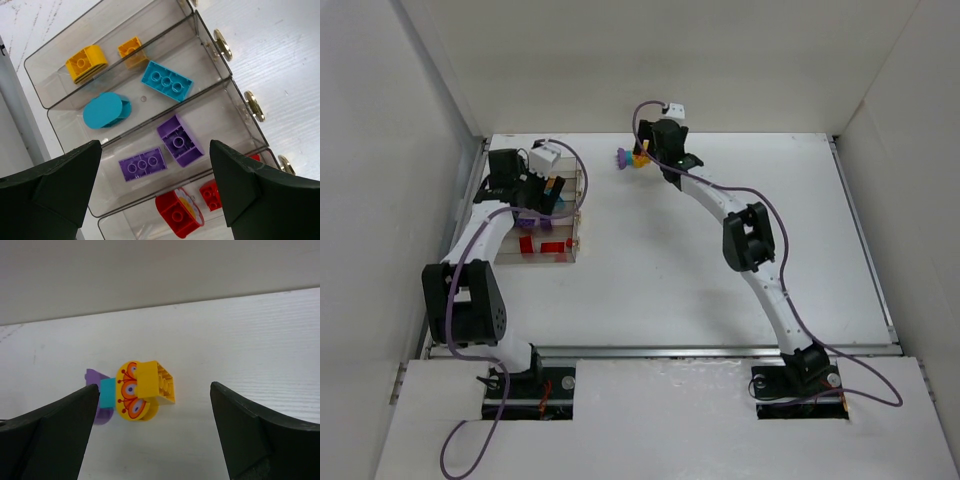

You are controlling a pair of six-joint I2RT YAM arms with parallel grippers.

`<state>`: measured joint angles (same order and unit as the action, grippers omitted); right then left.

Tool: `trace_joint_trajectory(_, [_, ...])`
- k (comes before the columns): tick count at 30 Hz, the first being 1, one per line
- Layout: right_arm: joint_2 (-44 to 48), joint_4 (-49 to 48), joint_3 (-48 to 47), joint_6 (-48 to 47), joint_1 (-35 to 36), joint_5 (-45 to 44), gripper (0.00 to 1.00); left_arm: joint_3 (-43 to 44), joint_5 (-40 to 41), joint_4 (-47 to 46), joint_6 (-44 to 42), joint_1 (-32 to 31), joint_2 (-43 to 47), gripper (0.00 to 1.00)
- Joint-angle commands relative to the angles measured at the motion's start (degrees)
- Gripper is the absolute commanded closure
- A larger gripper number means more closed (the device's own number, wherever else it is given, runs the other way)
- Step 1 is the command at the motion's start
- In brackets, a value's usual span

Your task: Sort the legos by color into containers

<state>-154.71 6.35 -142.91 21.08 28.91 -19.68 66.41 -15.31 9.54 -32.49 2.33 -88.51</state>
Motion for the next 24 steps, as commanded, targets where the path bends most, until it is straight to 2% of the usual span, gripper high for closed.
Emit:
trace_joint_trajectory(1, [2.1, -8.5, -1.9, 3.4, 0.9, 0.6, 0.03, 4.2, 2.6, -2.2, 2.8, -0.2, -1.0, 0.12])
trace_joint_trajectory(5, [-0.7, -9.0, -4.4, 6.3, 0.9, 2.8, 0.08, 5.6, 3.2, -2.7, 3.9, -0.2, -3.0, 0.12])
trace_joint_trajectory(9, [-1.4, -9.0, -3.9, 9.2, 0.9, 1.0, 0.15, 6.7, 3.7, -2.7, 3.9, -0.2, -3.6, 0.12])
trace_joint_trajectory(14, [-2.0, -8.5, -2.6, 15.6, 0.9, 2.7, 0.22, 6.7, 4.3, -3.2, 4.4, -0.2, -4.1, 0.12])
trace_joint_trajectory(24, [0.5, -4.9, 1.4, 27.5, 0.9, 4.0, 0.24, 6.7, 4.9, -3.2, 4.5, -0.2, -4.7, 0.12])
